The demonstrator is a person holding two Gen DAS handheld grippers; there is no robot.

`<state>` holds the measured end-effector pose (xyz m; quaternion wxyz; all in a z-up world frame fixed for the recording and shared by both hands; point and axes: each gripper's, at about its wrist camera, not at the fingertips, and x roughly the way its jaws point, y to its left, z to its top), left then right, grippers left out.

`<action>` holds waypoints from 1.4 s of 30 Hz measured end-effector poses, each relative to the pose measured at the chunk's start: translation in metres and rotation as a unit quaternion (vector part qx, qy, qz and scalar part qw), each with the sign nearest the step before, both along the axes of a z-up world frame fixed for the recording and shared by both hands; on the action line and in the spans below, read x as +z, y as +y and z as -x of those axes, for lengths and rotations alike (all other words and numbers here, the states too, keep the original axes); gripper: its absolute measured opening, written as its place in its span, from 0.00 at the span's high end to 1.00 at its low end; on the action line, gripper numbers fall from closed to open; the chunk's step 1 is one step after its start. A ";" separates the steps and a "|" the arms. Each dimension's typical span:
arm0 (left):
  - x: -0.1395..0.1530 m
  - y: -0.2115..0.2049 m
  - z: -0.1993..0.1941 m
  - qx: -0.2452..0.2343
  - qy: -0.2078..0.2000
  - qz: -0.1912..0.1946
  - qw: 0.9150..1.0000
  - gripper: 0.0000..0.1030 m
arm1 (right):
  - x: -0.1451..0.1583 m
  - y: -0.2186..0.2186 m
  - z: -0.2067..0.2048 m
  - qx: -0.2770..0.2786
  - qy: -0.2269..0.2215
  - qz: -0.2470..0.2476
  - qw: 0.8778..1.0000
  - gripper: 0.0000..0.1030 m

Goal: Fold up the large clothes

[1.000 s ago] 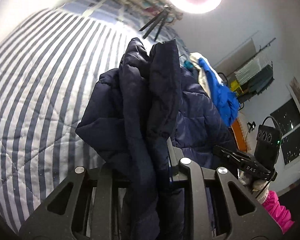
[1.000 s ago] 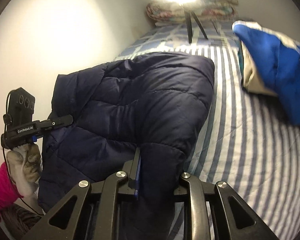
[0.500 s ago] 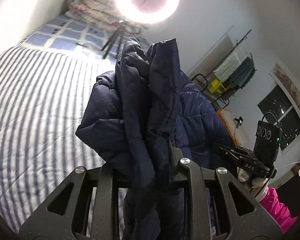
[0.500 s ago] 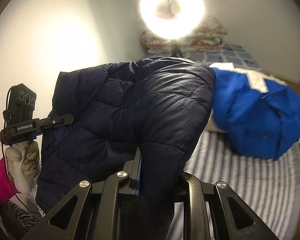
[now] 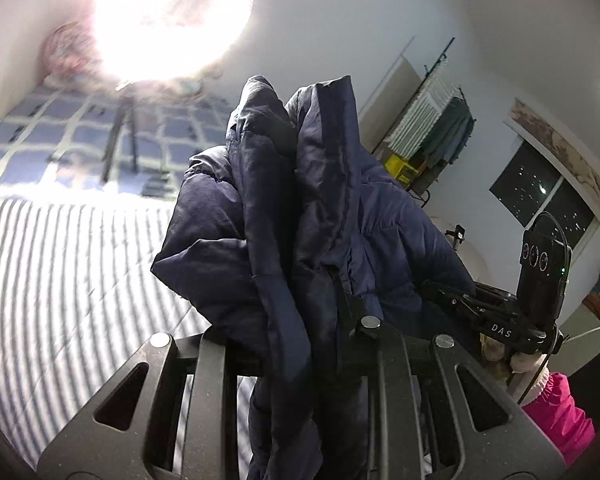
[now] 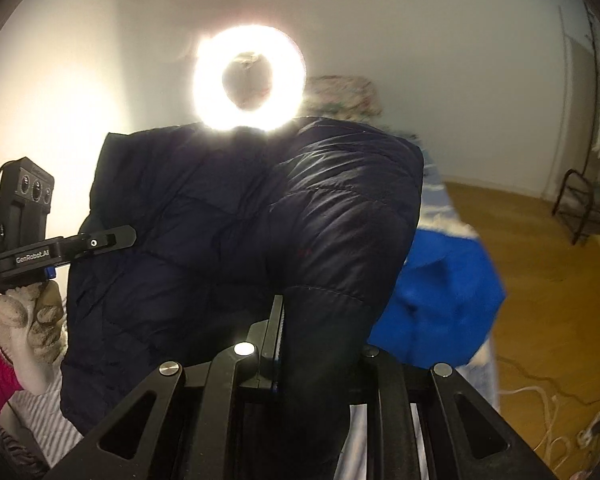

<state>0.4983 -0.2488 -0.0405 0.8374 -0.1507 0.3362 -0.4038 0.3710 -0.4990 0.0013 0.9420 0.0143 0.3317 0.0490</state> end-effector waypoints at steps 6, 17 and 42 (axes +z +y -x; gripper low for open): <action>0.010 -0.053 -0.035 -0.002 -0.016 0.010 1.000 0.80 | 0.012 -0.039 -0.031 -0.025 -0.020 0.028 0.999 0.84; -0.007 -0.117 -0.103 0.020 -0.018 0.014 1.000 0.80 | 0.005 -0.070 -0.099 -0.058 -0.019 0.087 0.994 0.84; -0.066 -0.142 -0.144 0.118 0.031 -0.110 0.986 0.48 | -0.045 -0.106 -0.147 -0.176 0.023 0.131 0.975 0.46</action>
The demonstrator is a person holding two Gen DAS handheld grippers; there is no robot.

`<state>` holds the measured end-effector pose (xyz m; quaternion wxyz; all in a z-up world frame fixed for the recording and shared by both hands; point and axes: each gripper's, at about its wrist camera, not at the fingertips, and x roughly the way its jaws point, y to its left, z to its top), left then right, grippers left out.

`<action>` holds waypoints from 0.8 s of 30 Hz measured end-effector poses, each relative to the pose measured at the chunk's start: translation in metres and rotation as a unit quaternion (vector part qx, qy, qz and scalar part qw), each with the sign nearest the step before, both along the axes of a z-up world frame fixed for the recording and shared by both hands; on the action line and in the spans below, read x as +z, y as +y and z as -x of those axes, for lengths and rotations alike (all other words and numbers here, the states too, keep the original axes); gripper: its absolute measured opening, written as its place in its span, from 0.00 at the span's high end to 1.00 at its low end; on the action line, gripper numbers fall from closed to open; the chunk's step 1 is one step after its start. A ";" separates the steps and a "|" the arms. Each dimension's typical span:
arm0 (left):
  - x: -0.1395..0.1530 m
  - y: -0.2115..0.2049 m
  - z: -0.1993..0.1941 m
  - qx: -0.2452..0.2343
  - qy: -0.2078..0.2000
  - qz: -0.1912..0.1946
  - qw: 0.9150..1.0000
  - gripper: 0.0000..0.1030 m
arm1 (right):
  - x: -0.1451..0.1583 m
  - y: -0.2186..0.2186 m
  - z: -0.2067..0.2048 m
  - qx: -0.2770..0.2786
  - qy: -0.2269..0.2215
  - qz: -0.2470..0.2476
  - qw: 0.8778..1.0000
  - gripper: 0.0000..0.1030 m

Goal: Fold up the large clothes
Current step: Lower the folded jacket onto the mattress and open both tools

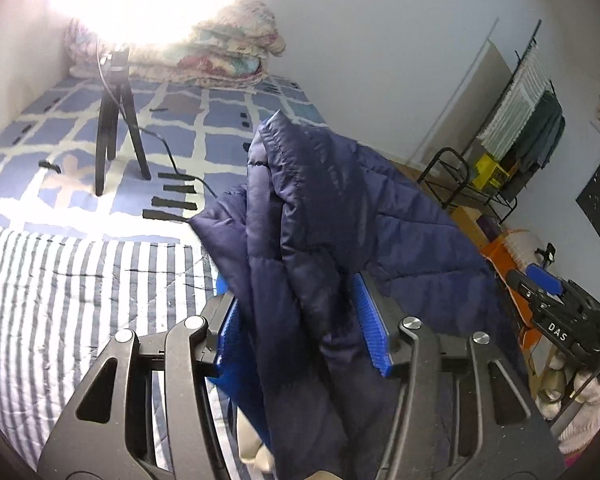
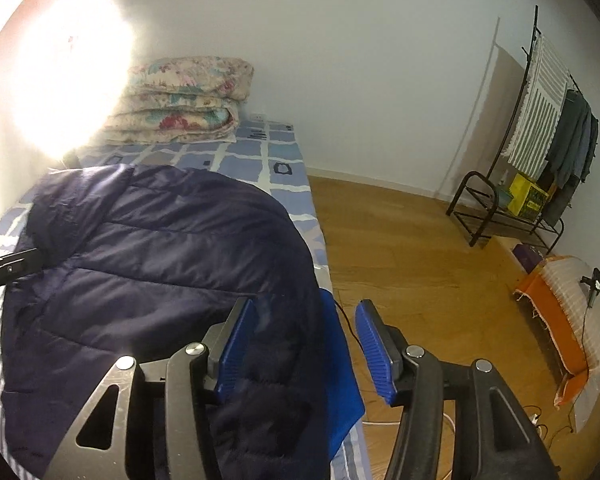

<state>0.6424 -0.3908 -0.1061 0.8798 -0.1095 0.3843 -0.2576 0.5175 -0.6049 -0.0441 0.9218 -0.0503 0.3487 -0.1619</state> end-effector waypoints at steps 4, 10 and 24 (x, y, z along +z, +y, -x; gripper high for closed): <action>0.027 0.011 0.029 -0.007 -0.020 -0.006 1.000 0.48 | 0.020 0.018 0.028 0.008 -0.016 -0.010 1.000 0.45; 0.074 0.027 0.084 -0.038 -0.056 -0.006 0.998 0.48 | 0.060 0.048 0.072 0.017 -0.035 -0.019 0.999 0.45; 0.164 0.099 0.262 -0.077 -0.109 0.005 0.991 0.47 | 0.153 0.149 0.233 0.048 -0.097 -0.027 0.994 0.32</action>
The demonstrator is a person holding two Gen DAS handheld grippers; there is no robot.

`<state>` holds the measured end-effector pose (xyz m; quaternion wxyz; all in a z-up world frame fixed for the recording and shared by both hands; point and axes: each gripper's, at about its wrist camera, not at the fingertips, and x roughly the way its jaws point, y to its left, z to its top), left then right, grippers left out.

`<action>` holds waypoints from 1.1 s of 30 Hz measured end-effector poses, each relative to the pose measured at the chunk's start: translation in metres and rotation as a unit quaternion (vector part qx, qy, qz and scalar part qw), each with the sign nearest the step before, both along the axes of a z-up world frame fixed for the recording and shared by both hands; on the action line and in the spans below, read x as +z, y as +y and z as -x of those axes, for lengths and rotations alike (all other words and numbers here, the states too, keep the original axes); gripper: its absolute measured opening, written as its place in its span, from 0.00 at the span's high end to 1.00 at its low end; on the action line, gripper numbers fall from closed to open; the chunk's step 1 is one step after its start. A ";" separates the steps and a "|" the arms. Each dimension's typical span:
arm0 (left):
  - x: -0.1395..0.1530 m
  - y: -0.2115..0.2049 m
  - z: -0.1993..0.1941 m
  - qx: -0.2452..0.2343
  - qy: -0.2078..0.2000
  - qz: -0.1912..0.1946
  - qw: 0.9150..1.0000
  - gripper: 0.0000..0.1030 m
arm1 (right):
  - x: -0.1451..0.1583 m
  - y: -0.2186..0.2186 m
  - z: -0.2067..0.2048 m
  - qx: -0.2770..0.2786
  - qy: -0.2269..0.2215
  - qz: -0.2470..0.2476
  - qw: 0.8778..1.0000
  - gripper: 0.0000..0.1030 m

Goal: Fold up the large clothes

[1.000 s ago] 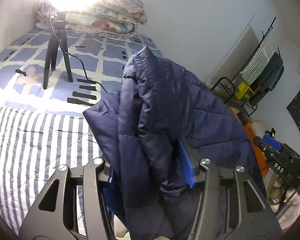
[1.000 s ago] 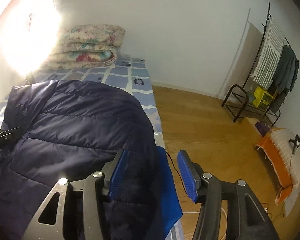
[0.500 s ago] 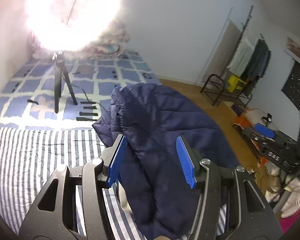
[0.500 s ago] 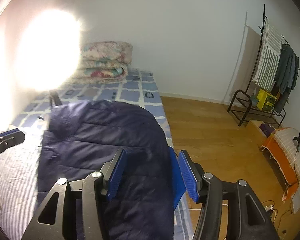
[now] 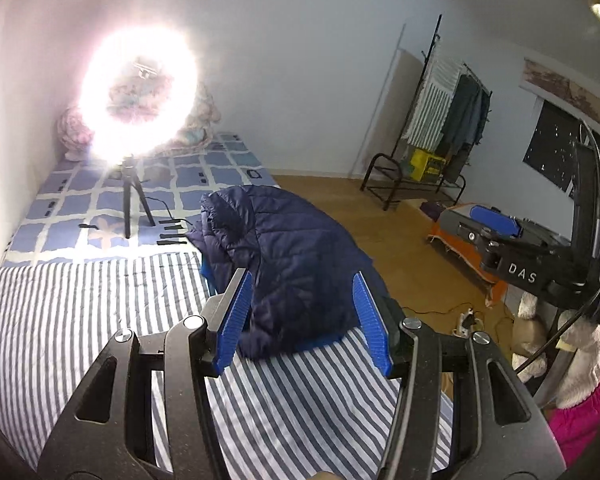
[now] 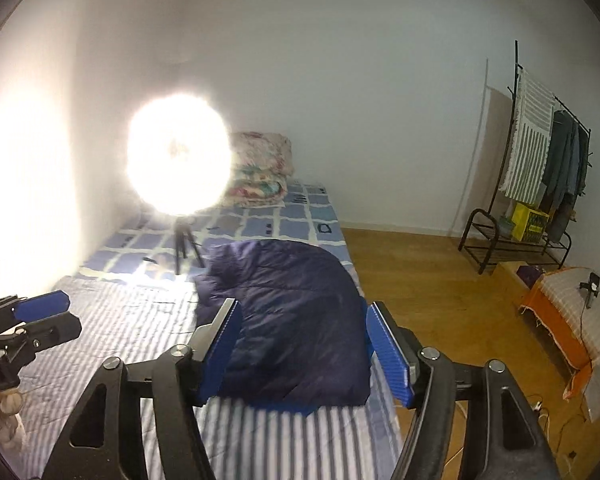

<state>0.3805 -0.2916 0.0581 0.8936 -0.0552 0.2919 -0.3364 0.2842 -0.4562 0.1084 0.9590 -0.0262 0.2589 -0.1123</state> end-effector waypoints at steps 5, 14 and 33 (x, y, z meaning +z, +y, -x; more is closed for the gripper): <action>0.017 0.038 0.064 0.010 -0.032 0.000 0.999 0.37 | -0.003 0.030 0.059 -0.003 0.000 0.019 1.000 0.31; 0.010 0.085 0.144 0.008 -0.046 -0.009 0.999 0.24 | -0.026 0.074 0.144 -0.011 -0.025 0.007 1.000 0.23; -0.036 0.092 0.205 0.013 -0.095 -0.058 0.994 0.00 | -0.094 0.088 0.168 -0.032 -0.026 -0.009 0.999 0.00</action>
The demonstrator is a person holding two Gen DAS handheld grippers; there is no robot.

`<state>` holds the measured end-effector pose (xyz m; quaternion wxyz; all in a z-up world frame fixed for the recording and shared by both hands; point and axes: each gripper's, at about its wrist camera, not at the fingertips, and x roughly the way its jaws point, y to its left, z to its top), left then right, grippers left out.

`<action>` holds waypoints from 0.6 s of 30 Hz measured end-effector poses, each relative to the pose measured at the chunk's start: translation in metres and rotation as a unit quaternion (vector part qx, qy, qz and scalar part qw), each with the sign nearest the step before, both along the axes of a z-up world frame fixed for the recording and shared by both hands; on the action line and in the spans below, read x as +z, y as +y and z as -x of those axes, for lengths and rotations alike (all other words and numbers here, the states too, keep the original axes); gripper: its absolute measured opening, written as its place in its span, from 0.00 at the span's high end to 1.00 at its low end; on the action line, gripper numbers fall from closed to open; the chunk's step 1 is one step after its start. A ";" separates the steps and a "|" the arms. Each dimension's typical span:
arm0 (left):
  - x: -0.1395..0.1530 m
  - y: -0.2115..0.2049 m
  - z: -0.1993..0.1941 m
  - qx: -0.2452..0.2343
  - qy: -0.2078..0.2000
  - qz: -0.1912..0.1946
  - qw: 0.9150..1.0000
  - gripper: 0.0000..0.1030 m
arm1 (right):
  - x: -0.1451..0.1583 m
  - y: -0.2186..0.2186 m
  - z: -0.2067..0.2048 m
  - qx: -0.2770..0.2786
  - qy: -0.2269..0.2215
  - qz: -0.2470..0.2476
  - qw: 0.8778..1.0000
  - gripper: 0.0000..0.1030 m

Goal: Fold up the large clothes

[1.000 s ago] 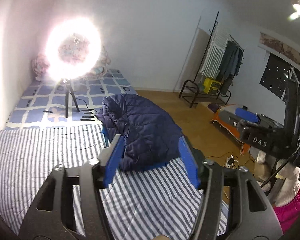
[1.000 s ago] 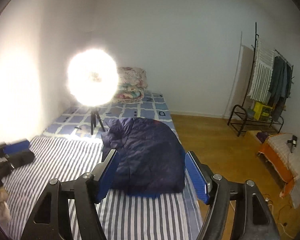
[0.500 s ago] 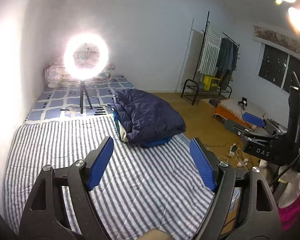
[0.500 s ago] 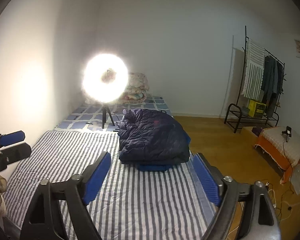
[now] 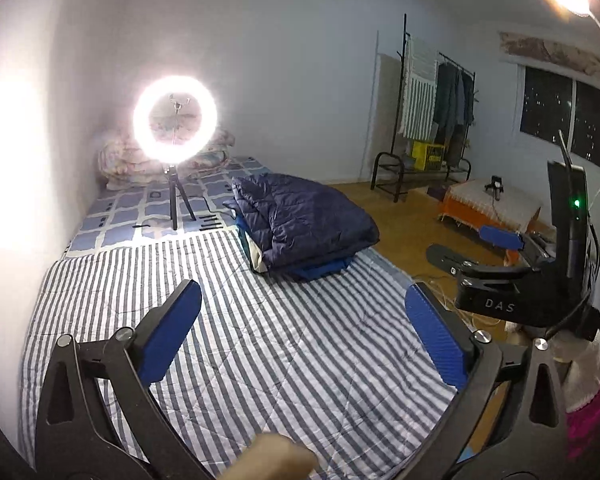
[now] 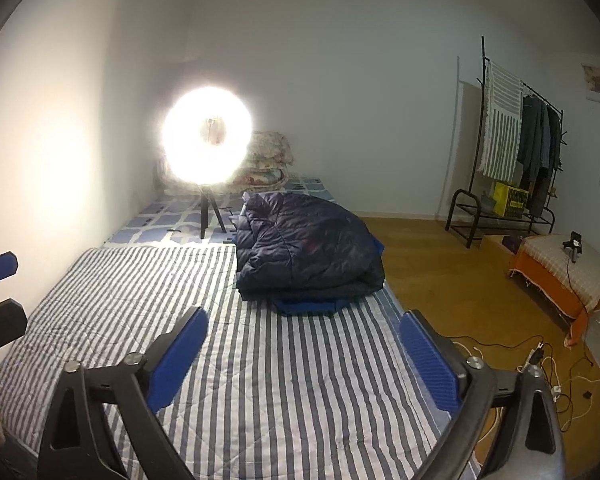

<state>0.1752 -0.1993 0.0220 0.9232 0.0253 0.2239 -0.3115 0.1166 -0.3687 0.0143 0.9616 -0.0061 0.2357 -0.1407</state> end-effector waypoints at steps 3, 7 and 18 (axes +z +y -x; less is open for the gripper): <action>-0.009 -0.001 -0.004 0.005 0.014 -0.004 1.000 0.00 | -0.007 -0.002 0.000 0.000 0.001 -0.001 1.000 0.00; -0.020 0.001 -0.009 0.016 0.030 -0.007 0.999 0.00 | -0.016 -0.002 -0.002 -0.001 0.003 0.004 1.000 0.00; -0.030 0.001 -0.005 0.023 0.022 -0.028 0.999 0.00 | -0.024 0.000 -0.008 -0.006 0.013 0.004 1.000 0.00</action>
